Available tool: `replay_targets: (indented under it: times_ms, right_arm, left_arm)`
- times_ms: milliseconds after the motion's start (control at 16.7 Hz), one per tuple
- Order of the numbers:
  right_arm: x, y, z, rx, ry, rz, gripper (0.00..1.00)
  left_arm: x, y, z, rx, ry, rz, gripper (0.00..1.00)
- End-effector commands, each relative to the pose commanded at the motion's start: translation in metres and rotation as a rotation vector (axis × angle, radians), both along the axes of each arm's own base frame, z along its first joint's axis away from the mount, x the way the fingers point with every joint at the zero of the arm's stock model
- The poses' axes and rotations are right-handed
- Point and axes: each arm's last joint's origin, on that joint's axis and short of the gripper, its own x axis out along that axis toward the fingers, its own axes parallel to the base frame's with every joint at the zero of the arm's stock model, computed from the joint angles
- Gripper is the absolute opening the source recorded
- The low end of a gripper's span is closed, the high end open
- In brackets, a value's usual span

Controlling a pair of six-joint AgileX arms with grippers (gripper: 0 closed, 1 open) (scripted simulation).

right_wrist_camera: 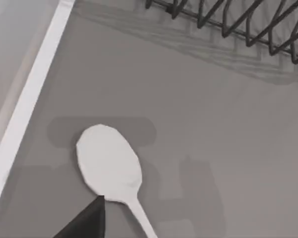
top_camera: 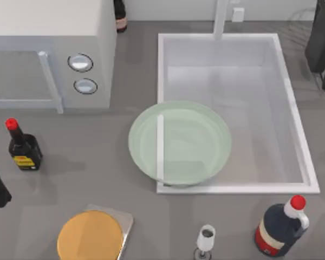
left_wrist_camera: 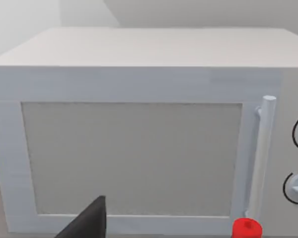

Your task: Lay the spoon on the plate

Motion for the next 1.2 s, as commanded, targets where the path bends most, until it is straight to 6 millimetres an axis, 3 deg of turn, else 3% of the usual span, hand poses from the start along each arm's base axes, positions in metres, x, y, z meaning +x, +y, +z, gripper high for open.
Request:
replay_targets:
  times_ms: [240,600,840,1200]
  right_arm:
    - [0.047,-0.015,0.007,-0.099,0.394,0.104,1.00]
    - [0.110,-0.041,-0.013,-0.111,0.838,0.305,1.00]
    - [0.126,-0.049,-0.022,-0.096,0.945,0.372,1.00]
    - [0.126,-0.048,-0.023,-0.098,0.947,0.377,1.00]
  left_arm:
    - [0.000,0.000,0.000,0.000,0.000,0.000,1.00]
    - [0.000,0.000,0.000,0.000,0.000,0.000,1.00]
    - [0.000,0.000,0.000,0.000,0.000,0.000,1.00]
    - [0.000,0.000,0.000,0.000,0.000,0.000,1.00]
